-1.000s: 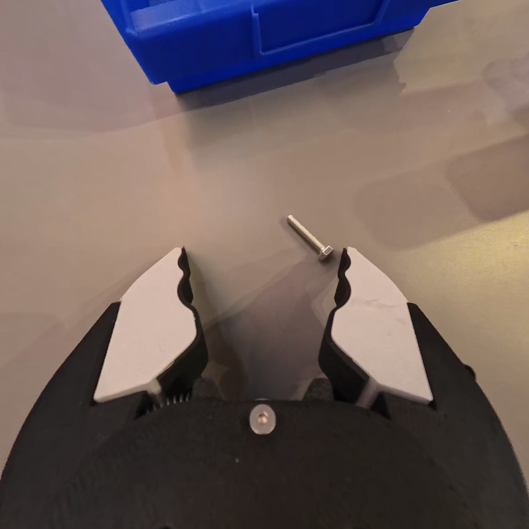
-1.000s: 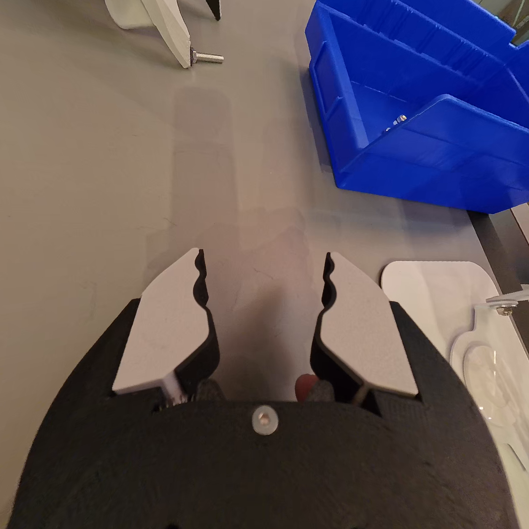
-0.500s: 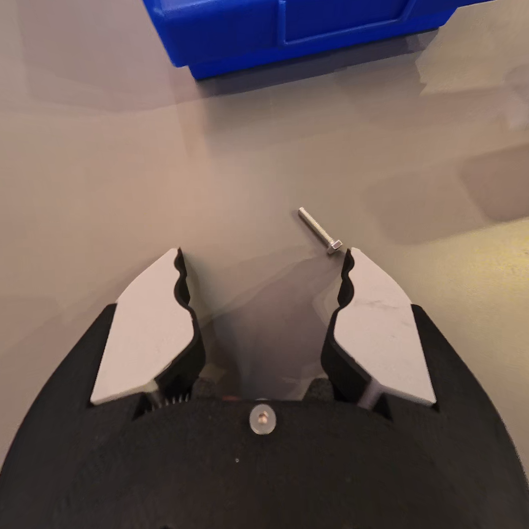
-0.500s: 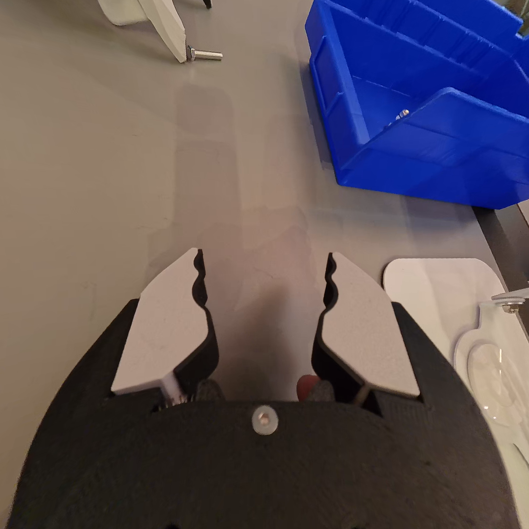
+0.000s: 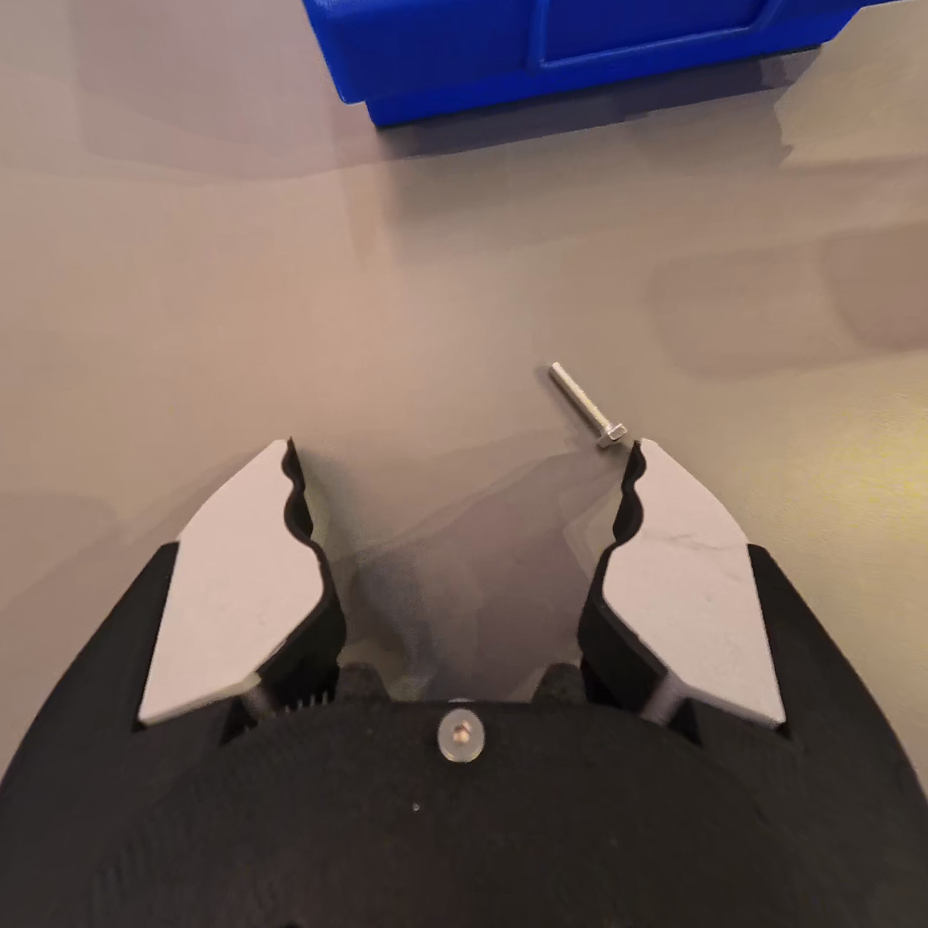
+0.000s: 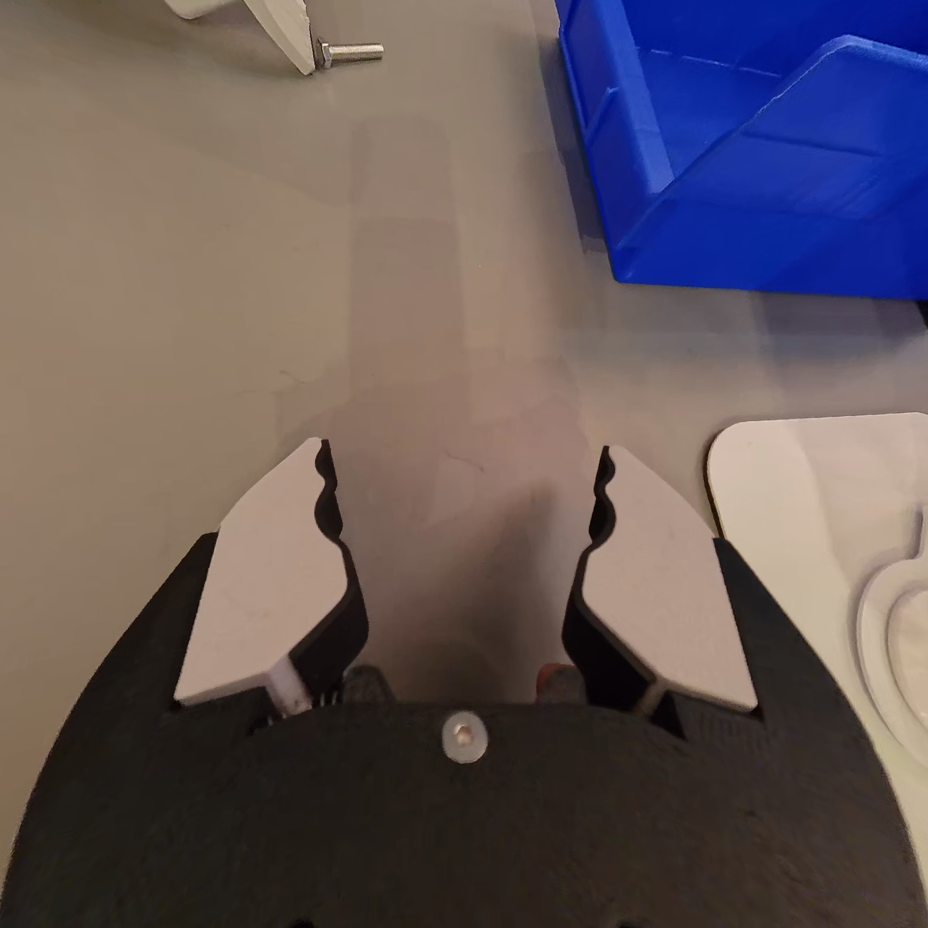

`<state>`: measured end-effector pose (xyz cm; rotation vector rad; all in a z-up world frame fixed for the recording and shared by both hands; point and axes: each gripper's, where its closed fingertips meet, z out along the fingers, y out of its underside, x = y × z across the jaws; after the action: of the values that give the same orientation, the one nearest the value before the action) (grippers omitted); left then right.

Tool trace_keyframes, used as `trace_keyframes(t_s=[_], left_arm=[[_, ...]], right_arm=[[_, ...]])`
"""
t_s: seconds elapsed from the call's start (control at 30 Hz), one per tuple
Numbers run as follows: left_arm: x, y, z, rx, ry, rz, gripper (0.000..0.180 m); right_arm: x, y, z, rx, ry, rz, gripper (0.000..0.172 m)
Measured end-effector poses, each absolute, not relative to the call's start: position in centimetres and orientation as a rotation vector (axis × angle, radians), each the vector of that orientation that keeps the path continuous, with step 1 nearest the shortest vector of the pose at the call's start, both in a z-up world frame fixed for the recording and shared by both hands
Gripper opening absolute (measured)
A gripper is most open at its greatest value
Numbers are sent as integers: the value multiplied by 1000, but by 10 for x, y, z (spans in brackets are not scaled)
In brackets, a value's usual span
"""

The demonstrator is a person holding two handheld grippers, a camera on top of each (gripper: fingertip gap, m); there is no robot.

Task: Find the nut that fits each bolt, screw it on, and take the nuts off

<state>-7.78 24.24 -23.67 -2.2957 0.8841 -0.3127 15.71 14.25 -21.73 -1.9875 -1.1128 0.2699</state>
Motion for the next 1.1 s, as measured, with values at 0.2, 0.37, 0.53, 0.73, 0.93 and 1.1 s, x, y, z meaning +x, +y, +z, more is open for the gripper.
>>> trace_keyframes(t_s=[0.2,0.37,0.53,0.73,0.93,1.1], left_arm=[[-79,243,-238,-2314,867,-322,121],[-79,242,-238,-2317,858,-321,121],[-79,244,-239,-2324,856,-316,126],[-79,244,-239,-2325,856,-315,127],[-78,244,-239,-2325,856,-315,128],[-78,245,-240,-2325,870,-318,131]], right_arm=[[157,142,-218,-1994,-1113,277,99],[157,143,-218,-1999,-1113,281,99],[158,143,-221,-2028,-1111,294,108],[158,143,-222,-2042,-1111,301,111],[159,144,-227,-2091,-1100,325,114],[159,147,-231,-2161,-1067,361,118]])
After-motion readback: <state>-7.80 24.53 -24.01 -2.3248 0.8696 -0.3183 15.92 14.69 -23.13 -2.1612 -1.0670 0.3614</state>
